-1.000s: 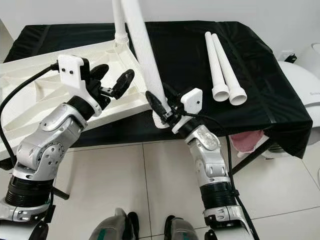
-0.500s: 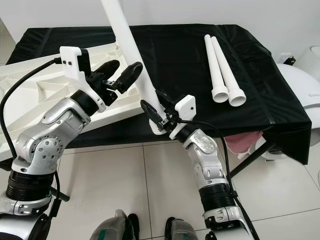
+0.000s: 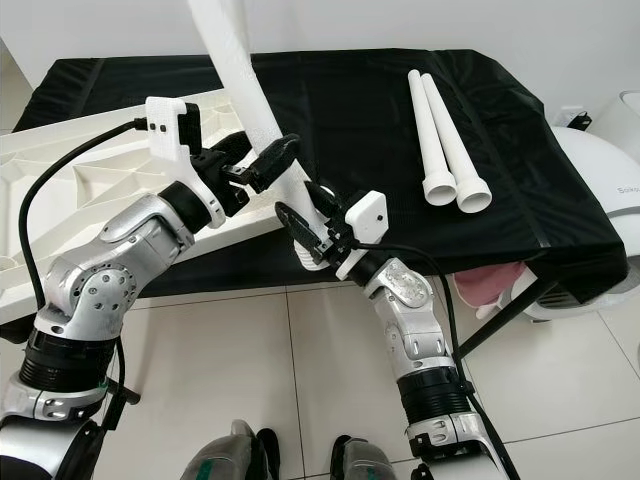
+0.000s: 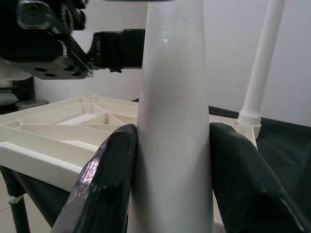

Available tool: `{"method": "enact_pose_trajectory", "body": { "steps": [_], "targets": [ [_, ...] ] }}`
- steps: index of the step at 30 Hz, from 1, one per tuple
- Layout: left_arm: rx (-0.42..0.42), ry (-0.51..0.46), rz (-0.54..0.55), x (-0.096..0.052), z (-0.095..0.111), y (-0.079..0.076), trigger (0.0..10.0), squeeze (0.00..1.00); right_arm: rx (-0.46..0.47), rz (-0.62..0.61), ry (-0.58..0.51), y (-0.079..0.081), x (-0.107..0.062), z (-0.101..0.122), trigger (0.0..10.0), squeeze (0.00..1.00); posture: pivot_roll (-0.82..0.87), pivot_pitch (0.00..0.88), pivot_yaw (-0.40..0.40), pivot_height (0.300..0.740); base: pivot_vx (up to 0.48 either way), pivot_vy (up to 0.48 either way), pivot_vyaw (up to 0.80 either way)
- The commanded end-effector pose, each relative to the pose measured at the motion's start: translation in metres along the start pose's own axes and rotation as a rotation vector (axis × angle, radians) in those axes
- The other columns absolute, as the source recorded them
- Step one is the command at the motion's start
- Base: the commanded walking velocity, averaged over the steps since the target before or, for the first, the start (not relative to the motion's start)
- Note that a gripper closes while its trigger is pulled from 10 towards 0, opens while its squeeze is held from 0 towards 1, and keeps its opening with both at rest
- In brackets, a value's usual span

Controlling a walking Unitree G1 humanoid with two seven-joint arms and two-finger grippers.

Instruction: Building children table

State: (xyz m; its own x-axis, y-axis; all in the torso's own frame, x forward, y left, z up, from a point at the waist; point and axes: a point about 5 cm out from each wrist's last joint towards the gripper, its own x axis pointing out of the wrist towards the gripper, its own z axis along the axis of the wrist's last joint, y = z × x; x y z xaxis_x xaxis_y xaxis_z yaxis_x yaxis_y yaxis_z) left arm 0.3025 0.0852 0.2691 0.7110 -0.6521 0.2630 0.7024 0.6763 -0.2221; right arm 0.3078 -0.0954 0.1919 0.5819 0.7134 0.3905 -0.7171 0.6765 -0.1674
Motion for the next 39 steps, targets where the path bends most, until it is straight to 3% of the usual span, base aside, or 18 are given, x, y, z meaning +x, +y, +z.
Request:
{"method": "enact_pose_trajectory", "body": {
  "steps": [1,8,14,15,18,19,20,21,39],
  "targets": [
    [-0.001,0.016,-0.257,0.0,-0.002,-0.014,10.0,0.0,-0.015,0.012,-0.02,0.002,-0.001,0.003,10.0,0.0,-0.04,0.083,0.022,0.74,0.0,0.0,0.0],
    [-0.007,0.017,-0.245,0.001,-0.001,-0.012,10.0,0.0,-0.014,0.023,-0.019,0.004,-0.001,0.003,10.0,0.0,-0.04,0.083,0.022,0.74,0.0,0.0,0.0],
    [-0.007,-0.01,-0.223,0.004,0.014,-0.006,9.8,0.0,-0.019,0.033,0.001,0.006,-0.004,0.0,10.0,0.0,-0.05,0.082,0.023,0.74,0.0,0.0,0.0],
    [-0.013,-0.018,-0.228,0.004,0.016,-0.006,4.6,0.0,-0.021,0.033,0.003,0.006,-0.005,-0.001,10.0,0.0,-0.05,0.083,0.024,0.74,0.0,0.0,0.0],
    [-0.02,-0.025,-0.227,0.004,0.018,-0.007,4.6,0.0,-0.025,0.034,0.005,0.006,-0.005,-0.001,10.0,0.0,-0.05,0.083,0.023,0.74,0.0,0.0,0.0],
    [-0.032,-0.034,-0.232,0.004,0.02,-0.007,0.0,0.0,-0.026,0.034,0.006,0.006,-0.005,-0.002,10.0,0.0,-0.04,0.086,0.022,0.74,0.0,0.0,0.0],
    [-0.04,-0.038,-0.234,0.003,0.021,-0.008,0.0,0.0,-0.028,0.035,0.007,0.007,-0.005,-0.002,10.0,0.0,-0.04,0.086,0.022,0.74,0.0,0.0,0.0],
    [-0.045,-0.036,-0.236,0.003,0.022,-0.008,10.0,0.0,-0.029,0.034,0.009,0.006,-0.006,-0.002,10.0,0.0,-0.05,0.088,0.022,0.74,0.0,0.0,0.0],
    [-0.073,0.025,-0.285,0.004,0.015,-0.015,10.0,0.0,-0.056,0.048,-0.005,0.008,-0.005,0.002,10.0,0.0,-0.05,0.095,0.028,0.74,0.0,0.0,0.0]
  ]
}}
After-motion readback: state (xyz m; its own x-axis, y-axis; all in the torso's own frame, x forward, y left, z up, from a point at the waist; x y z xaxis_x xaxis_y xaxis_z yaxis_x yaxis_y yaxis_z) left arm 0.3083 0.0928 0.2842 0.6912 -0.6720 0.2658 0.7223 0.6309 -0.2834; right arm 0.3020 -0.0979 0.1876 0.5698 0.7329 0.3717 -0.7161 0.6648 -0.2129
